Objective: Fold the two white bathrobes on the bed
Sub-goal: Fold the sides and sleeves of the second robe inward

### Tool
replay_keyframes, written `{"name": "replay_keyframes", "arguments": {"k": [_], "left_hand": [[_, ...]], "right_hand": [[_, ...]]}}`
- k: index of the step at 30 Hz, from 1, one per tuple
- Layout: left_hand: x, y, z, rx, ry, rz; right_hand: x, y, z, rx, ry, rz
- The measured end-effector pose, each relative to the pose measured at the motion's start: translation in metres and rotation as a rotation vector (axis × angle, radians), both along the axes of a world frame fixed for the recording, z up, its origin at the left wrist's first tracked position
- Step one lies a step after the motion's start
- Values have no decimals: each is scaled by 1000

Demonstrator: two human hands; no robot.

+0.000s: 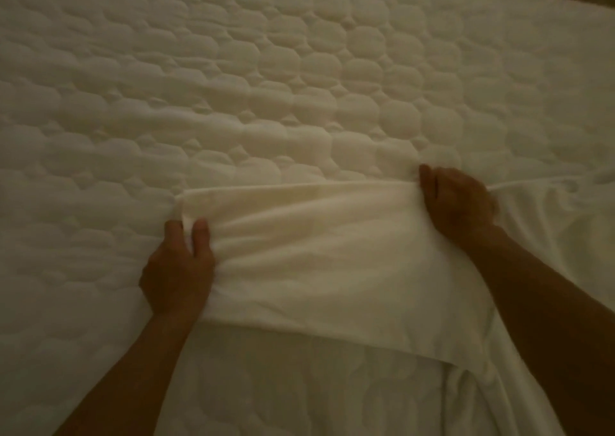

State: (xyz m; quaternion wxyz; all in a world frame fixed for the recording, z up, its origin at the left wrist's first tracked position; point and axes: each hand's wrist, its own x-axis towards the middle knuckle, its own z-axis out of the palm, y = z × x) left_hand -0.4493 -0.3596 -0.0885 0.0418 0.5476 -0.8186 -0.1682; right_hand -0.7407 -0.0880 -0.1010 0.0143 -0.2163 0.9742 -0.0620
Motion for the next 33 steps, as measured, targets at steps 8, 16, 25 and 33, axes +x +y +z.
{"name": "replay_keyframes", "arguments": {"k": [8, 16, 25, 33], "left_hand": [[-37, 26, 10, -147, 32, -578], [-17, 10, -50, -202, -241, -714], [-195, 239, 14, -174, -88, -1047], [-196, 233, -24, -191, -110, -1048]], "right_hand": [[14, 40, 28, -152, 153, 170], [-53, 180, 35, 270, -142, -7], [-133, 245, 70, 227, -116, 48], [-210, 249, 107, 449, -247, 130]]}}
